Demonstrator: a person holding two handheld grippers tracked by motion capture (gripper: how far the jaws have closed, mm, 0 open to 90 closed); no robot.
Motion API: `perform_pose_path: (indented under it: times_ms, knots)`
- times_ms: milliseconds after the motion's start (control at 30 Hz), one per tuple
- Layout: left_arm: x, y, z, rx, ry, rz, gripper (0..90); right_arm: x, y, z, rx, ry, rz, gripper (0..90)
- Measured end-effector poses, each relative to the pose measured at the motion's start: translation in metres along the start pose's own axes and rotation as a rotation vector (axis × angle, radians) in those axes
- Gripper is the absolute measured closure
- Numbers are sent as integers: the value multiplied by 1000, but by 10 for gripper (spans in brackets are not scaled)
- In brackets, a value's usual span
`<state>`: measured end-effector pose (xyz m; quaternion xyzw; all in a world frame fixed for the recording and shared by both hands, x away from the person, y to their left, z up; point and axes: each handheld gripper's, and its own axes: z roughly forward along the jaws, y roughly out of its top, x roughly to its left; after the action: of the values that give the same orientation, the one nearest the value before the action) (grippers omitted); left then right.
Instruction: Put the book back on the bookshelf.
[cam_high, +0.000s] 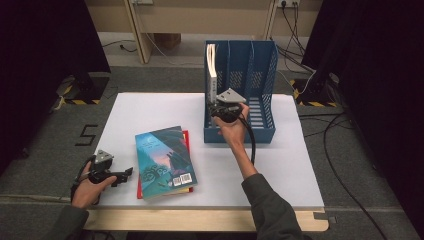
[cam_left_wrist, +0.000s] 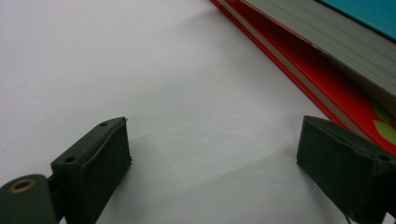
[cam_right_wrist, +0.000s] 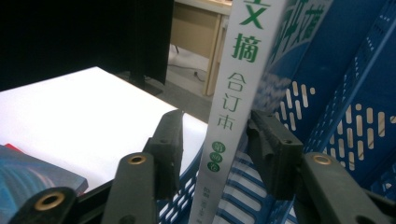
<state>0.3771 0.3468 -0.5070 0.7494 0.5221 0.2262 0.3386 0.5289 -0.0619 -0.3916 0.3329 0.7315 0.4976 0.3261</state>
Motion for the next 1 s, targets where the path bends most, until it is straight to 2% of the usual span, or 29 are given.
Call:
perform_pose_path:
  times_ms: [100, 233, 333, 500, 600, 633, 767, 867, 933, 1000]
  knots:
    - [0, 0, 0, 0, 0, 0, 86, 3, 2, -1, -10, -5, -14, 604]
    - [0, 0, 0, 0, -1, -1, 86, 12, 6, 3, 4, -27, -87, 610]
    - [0, 0, 0, 0, -1, -1, 86, 19, 8, 9, 12, -45, -111, 602]
    - [0, 0, 0, -1, 0, -1, 86, 20, 8, 16, 18, -68, -101, 591]
    - [0, 0, 0, 0, 0, 0, 86, 19, 8, 20, 3, -86, -65, 561]
    - [0, 0, 0, 0, -1, 0, 86, 19, 8, 21, 1, -96, -66, 561]
    - [0, 0, 0, -2, 0, -1, 86, 24, 11, 25, 12, -143, -138, 586]
    - [0, 0, 0, -2, 0, -1, 86, 28, 13, 23, 44, -226, -282, 630]
    - [0, 0, 0, -1, 0, -1, 87, 23, 12, 21, 45, -230, -273, 643]
    - [0, 0, 0, -1, -1, -1, 86, 18, 11, 19, 50, -237, -289, 643]
